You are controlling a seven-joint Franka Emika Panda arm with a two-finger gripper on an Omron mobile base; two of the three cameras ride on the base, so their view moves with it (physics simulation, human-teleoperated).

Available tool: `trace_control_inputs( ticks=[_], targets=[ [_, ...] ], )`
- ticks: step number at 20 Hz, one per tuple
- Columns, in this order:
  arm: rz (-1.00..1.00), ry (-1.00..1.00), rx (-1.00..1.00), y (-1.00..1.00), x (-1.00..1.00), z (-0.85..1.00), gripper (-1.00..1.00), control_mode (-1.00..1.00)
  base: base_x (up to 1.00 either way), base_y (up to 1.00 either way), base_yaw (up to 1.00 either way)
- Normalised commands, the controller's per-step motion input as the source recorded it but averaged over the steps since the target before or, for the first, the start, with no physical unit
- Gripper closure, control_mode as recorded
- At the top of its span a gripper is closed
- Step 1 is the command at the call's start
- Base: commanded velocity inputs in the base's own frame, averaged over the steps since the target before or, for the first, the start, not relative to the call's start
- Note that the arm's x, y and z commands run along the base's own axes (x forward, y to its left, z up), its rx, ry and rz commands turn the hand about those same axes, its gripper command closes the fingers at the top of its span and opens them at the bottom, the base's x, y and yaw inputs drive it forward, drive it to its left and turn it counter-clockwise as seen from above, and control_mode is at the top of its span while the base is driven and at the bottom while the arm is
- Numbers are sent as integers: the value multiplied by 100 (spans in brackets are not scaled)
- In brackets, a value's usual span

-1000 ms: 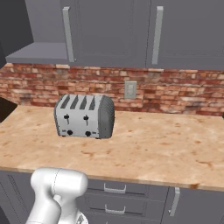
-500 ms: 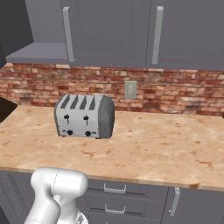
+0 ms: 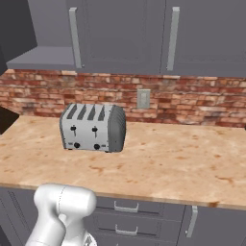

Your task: Close all open cabinet doors.

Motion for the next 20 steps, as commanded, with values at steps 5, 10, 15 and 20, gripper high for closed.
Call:
trace_control_inputs(
  ticks=[5,10,15,20],
  targets=[
    [-1,0,0,-32,38,0,-100,-100,0,0,0],
    [0,-1,0,-39,33,0,-100,-100,0,0,0],
    [0,-3,0,-41,28,0,-100,-100,0,0,0],
    [0,-3,0,-38,27,0,-100,-100,0,0,0]
  ],
)
